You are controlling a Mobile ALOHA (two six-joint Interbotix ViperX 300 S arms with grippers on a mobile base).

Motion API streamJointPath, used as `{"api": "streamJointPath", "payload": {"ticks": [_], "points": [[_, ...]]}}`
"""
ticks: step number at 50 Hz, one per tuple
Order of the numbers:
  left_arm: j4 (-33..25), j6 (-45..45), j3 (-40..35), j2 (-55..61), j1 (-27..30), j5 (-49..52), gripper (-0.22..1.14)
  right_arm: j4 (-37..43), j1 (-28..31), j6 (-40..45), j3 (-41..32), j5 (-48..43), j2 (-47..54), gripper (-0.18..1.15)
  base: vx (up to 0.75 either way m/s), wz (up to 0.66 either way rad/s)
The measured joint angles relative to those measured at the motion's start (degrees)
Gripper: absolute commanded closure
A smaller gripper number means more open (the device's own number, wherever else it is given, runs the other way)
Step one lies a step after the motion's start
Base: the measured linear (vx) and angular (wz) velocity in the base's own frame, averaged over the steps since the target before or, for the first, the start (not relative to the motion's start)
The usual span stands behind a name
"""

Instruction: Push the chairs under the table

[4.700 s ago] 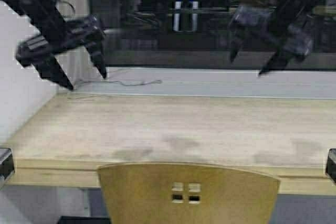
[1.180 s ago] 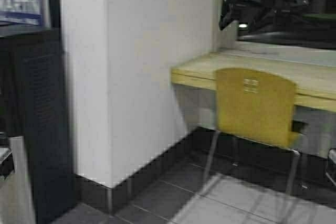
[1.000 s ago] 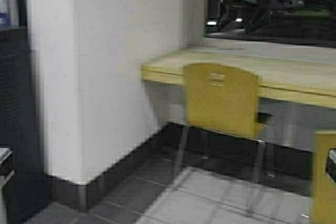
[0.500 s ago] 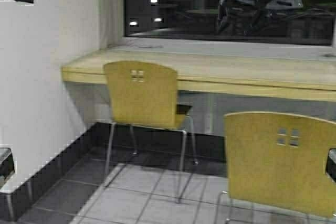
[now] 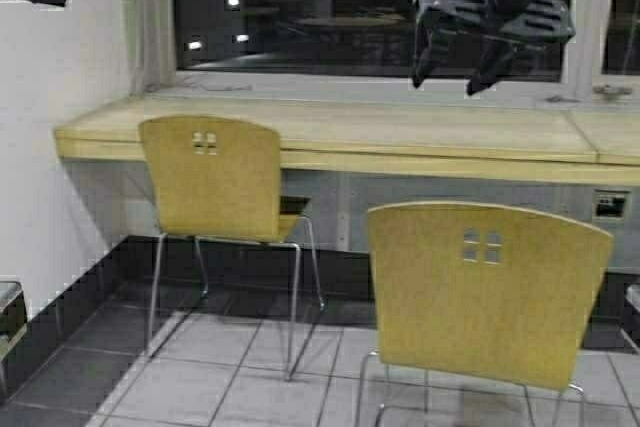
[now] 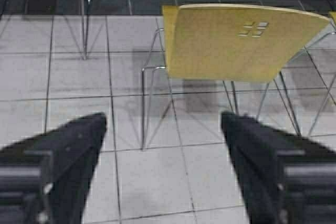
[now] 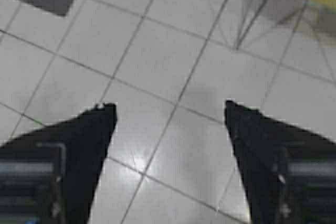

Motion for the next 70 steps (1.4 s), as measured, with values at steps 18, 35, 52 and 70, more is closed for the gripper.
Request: {"api": "streamJointPath", "payload": {"ticks": [18, 35, 52, 70], "points": [[-0.35, -0.44, 0.09, 0.00, -0.09, 0.00, -0.06, 0.18, -0.09, 0.88, -0.26, 1.14, 1.85, 0.02, -0.03, -0.23], [-1.67, -0.53, 0.09, 0.09, 0.00, 0.35, -0.06, 2.02, 0.00, 7.38, 0.35, -1.32, 8.17, 0.02, -0.01, -0.26], [-11.87, -9.84, -2.02, 11.51, 0.00, -3.43, -0.06, 10.99, 0.00, 20.39, 1.76, -13.27, 12.48, 0.02, 0.03, -0.17], [-25.93, -22.68, -7.91, 37.18, 0.00, -17.23, -0.06, 19.07, 0.09, 31.73, -0.62, -17.14, 15.38, 0.02, 0.09, -0.10]]}}
